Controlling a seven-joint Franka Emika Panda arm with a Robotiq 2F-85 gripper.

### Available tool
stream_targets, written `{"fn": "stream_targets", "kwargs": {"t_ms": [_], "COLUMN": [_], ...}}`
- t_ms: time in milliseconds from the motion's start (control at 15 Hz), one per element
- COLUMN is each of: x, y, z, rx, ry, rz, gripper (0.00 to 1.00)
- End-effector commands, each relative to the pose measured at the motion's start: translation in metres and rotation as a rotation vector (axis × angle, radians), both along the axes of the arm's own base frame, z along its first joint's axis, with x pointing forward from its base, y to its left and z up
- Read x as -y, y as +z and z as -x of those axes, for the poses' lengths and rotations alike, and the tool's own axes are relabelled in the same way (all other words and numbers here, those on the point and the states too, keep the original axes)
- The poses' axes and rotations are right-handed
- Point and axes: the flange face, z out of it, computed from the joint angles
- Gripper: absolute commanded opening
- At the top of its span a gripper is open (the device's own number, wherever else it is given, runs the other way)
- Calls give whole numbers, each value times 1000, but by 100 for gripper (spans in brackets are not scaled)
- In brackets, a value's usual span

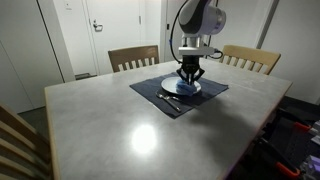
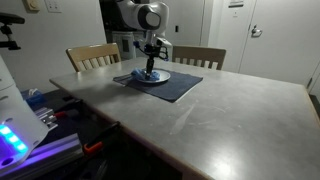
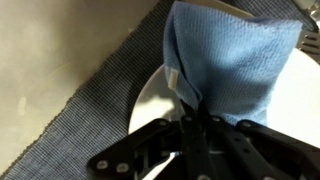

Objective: Wipe the white plate with the blue towel

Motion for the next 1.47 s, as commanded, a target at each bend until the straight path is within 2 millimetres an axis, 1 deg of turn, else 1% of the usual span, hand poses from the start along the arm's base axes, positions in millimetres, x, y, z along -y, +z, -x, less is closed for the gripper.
{"fn": "stream_targets", "kwargs": {"t_ms": [0, 467, 867, 1200, 1400], "x": [2, -11, -13, -23, -27], "y": [-7, -7, -4, -4, -3], "z": [8, 0, -11, -23, -27], "rx": [1, 59, 135, 268, 343], "ry": [4, -13, -68, -138, -149], "rz": [120, 237, 330, 260, 217], "gripper": [2, 2, 2, 2, 2]}}
